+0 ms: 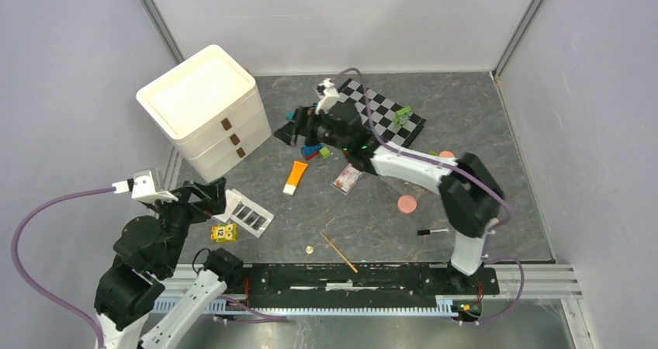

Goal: Organize the makeup
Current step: Open the drawer in the storage box.

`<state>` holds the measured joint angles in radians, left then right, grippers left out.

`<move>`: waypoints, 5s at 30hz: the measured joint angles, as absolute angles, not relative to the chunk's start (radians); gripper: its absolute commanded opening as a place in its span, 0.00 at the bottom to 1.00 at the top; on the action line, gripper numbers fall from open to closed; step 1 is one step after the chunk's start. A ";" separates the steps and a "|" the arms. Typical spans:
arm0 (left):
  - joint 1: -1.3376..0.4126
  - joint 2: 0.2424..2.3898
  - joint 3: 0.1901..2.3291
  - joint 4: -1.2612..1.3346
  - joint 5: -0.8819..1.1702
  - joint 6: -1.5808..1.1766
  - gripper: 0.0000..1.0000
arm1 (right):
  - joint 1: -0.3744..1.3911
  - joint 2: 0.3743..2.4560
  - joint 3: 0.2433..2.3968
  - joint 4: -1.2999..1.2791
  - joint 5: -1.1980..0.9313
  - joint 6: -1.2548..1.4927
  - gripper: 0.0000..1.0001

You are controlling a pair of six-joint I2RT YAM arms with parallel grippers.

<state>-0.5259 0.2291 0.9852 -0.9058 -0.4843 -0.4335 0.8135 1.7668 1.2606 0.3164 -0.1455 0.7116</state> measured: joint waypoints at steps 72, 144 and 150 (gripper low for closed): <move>-0.526 0.387 1.196 -0.972 -0.356 -0.432 1.00 | 1.019 2.568 1.934 0.880 0.160 1.366 0.62; -0.526 0.393 1.196 -0.979 -0.358 -0.432 1.00 | 1.031 2.537 1.924 0.815 0.260 1.443 0.73; -0.526 0.393 1.196 -0.979 -0.360 -0.432 1.00 | 1.035 2.560 1.976 0.796 0.272 1.452 0.73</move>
